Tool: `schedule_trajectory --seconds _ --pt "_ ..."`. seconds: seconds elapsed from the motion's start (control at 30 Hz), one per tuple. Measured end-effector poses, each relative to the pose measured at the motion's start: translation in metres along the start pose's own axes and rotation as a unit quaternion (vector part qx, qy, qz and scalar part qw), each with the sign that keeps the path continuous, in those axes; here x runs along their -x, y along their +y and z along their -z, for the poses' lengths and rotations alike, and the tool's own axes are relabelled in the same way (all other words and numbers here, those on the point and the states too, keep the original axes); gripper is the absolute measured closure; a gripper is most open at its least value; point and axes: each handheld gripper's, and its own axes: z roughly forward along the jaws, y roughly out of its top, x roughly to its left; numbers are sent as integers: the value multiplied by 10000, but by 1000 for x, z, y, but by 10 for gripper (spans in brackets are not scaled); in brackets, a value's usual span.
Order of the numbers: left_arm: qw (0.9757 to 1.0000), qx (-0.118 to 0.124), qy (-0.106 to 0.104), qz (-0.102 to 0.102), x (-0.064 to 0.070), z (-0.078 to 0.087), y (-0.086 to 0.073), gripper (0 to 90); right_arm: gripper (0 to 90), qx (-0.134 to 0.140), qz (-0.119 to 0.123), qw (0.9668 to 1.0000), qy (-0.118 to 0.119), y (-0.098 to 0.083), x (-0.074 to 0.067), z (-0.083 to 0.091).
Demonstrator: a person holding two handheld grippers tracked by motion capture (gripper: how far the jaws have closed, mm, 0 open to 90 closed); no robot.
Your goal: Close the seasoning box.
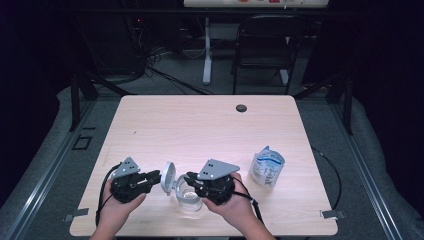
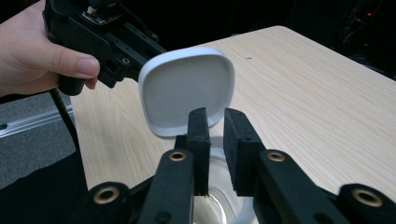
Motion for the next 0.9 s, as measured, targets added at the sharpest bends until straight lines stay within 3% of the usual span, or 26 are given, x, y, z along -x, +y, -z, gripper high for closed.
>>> schedule_trajectory --seconds 0.27,0.47,0.9 --pt "9999 85 130 -58 1 -2 -2 660 693 93 -180 9996 -209 -14 8 19" --pt "9998 142 139 9 -3 -2 -3 616 631 228 -370 9981 -430 -29 19 40" --pt "9998 80 205 24 -7 -2 -5 594 614 282 -613 9953 -700 -51 37 76"
